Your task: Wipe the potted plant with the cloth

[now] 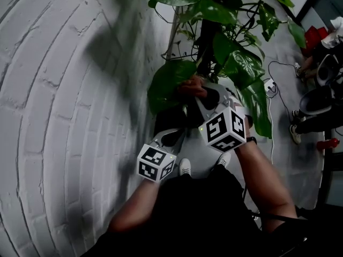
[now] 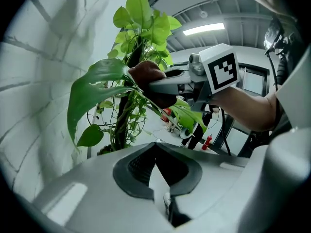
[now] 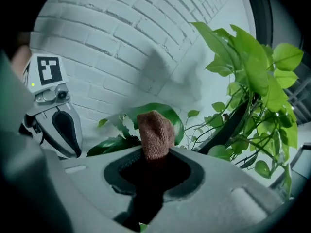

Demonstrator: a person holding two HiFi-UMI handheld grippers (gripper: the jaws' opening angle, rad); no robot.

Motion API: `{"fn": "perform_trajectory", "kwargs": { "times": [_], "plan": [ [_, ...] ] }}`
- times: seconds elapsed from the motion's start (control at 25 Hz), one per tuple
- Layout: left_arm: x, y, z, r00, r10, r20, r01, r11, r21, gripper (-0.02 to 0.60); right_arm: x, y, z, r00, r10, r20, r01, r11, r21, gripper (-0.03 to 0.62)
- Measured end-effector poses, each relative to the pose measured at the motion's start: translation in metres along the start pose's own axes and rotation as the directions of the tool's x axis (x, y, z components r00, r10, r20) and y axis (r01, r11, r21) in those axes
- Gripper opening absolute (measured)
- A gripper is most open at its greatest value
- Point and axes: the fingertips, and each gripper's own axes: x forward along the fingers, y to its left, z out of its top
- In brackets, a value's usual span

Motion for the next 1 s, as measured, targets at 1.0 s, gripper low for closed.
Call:
{"fn": "perform_trajectory", "kwargs": {
  "times": [1.0],
  "plan": [
    [0.0,-0.024,0.024,0.998,-0.058,-0.018,0.059,0.994,0.094,0.017,-0.045,0.062,-0.018,0.988,0.154,-0.001,-0.154,0.986,0.067,0.069]
  ]
}}
